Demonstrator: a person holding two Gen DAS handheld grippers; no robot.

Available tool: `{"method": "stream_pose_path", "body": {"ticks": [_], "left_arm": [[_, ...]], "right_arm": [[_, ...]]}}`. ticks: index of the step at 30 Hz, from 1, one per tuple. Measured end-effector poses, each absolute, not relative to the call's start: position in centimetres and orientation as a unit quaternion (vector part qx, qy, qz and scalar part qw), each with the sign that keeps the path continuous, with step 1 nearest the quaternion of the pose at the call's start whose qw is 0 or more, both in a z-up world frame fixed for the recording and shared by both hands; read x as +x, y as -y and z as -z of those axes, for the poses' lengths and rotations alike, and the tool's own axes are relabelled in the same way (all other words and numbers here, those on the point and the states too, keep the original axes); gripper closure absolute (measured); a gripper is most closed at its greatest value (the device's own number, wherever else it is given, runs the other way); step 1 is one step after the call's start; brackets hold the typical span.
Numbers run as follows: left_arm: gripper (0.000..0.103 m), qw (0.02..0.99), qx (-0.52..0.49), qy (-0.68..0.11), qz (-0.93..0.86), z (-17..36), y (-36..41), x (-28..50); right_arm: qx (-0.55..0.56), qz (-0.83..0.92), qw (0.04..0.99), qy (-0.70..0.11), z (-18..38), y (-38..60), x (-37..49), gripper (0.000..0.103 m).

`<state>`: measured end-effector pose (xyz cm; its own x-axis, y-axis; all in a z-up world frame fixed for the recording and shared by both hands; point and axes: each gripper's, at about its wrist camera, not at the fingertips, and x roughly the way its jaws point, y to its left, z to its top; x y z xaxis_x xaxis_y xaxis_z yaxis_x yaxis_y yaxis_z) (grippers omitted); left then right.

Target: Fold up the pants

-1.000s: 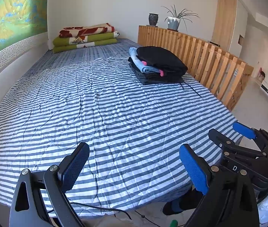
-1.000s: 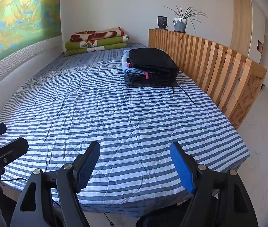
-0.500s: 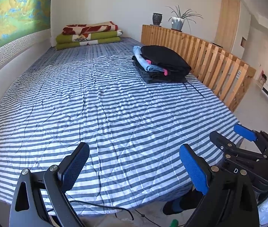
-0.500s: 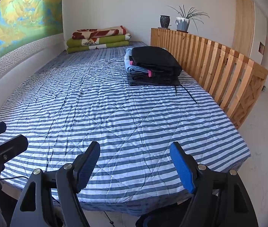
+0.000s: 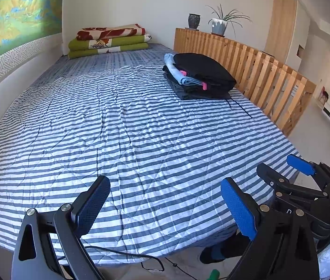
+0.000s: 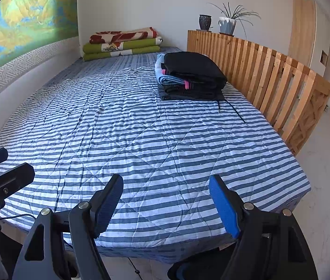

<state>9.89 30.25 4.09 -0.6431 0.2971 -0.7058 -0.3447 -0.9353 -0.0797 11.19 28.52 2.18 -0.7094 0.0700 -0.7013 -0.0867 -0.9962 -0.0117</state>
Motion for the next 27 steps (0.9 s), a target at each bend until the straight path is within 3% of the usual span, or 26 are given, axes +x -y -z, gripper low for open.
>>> {"method": "stream_pose_path", "body": {"ticks": [27], "left_arm": [[0.005,0.173,-0.383,-0.027,-0.907,-3.53,-29.68,9.23]], "right_arm": [[-0.388,-0.921,0.039,-0.005,-1.54,-28.12,10.78,0.03]]}}
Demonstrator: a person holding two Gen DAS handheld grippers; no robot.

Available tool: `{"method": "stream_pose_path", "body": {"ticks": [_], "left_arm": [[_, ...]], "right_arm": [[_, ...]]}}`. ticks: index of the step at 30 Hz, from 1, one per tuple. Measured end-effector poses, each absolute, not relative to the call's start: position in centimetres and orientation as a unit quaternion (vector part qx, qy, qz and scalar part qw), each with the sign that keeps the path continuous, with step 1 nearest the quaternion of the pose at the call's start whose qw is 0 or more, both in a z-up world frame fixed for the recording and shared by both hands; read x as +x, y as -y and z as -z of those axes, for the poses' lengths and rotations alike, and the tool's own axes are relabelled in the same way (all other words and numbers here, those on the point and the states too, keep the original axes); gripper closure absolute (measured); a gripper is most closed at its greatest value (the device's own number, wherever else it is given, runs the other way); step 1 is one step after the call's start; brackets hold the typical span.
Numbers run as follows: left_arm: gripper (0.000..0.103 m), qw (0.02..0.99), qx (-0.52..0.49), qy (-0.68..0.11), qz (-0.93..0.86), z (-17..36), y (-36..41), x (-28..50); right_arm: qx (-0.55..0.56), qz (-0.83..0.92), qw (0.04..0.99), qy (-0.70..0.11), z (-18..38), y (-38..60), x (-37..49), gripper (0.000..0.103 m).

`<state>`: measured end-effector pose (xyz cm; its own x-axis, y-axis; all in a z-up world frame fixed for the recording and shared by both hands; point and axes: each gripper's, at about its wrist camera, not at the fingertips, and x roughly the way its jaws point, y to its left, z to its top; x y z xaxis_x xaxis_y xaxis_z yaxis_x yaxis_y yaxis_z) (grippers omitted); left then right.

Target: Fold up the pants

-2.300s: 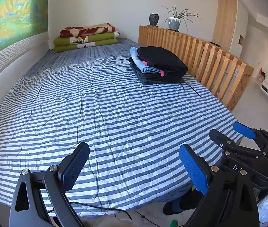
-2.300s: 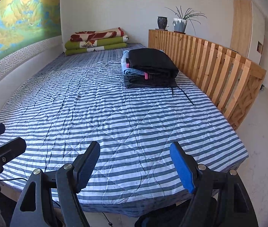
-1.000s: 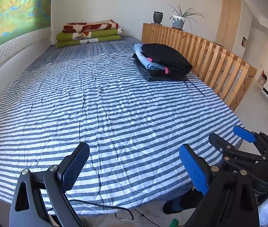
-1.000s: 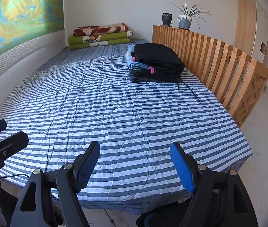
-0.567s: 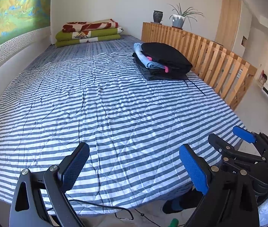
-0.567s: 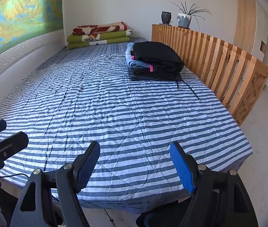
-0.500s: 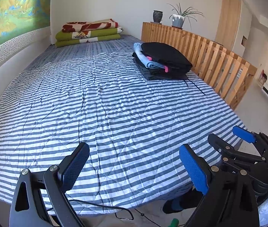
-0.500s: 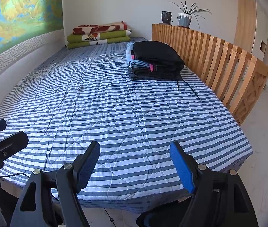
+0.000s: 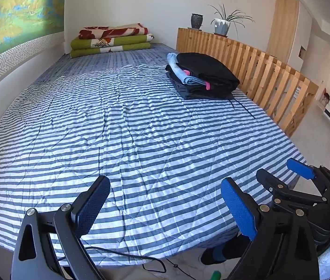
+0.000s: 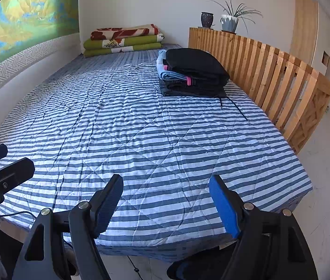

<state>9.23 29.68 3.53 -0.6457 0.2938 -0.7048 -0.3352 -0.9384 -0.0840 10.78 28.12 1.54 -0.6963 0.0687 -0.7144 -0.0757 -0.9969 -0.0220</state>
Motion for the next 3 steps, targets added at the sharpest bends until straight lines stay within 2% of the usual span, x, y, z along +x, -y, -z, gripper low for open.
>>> {"method": "stream_pose_path", "body": {"ticks": [3], "left_arm": [[0.005,0.173,-0.388,-0.023,-0.905,-3.39,-29.35,8.95]], "right_arm": [[-0.389,-0.921,0.037,-0.003,-1.41,-27.93,10.74,0.03]]}}
